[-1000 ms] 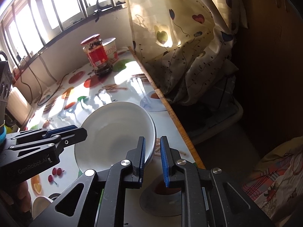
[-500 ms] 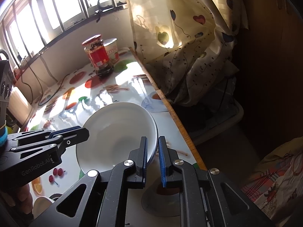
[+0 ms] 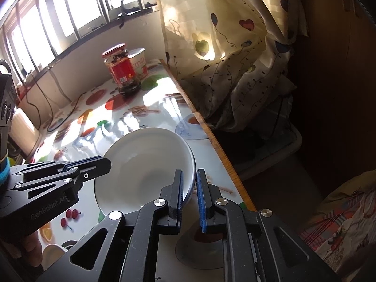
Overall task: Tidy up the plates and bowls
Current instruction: 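Close the left gripper on the blue-striped bowl's rim, then lift the blue-striped bowl with the left gripper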
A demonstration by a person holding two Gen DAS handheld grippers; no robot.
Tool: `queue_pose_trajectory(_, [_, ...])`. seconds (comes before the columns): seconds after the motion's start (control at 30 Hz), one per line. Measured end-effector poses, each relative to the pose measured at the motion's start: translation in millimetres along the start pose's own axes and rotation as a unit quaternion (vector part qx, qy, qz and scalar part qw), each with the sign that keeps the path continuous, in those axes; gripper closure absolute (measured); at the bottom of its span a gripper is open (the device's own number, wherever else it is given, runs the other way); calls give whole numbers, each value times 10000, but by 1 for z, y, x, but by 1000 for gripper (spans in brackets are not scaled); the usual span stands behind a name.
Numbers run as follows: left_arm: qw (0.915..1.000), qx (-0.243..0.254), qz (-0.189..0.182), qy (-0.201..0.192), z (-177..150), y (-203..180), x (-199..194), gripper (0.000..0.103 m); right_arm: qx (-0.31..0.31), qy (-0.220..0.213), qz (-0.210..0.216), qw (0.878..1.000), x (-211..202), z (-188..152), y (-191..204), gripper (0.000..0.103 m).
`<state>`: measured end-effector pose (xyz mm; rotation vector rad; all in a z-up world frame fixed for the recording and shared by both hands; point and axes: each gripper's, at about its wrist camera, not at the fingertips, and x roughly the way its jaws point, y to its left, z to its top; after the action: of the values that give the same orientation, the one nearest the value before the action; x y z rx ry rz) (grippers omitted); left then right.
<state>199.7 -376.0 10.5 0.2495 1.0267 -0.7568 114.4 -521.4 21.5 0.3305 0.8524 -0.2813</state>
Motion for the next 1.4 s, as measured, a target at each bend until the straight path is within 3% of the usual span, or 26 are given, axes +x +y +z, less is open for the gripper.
queue_pose_trajectory(0.7, [9999, -143, -36, -4, 0, 3, -3, 97, 55, -48, -20, 10000, -6, 9, -1, 92])
queue_pose_trajectory(1.4, [9993, -158, -51, -350, -7, 4, -44, 97, 19, -378, 80, 9993, -45, 3, 15, 92])
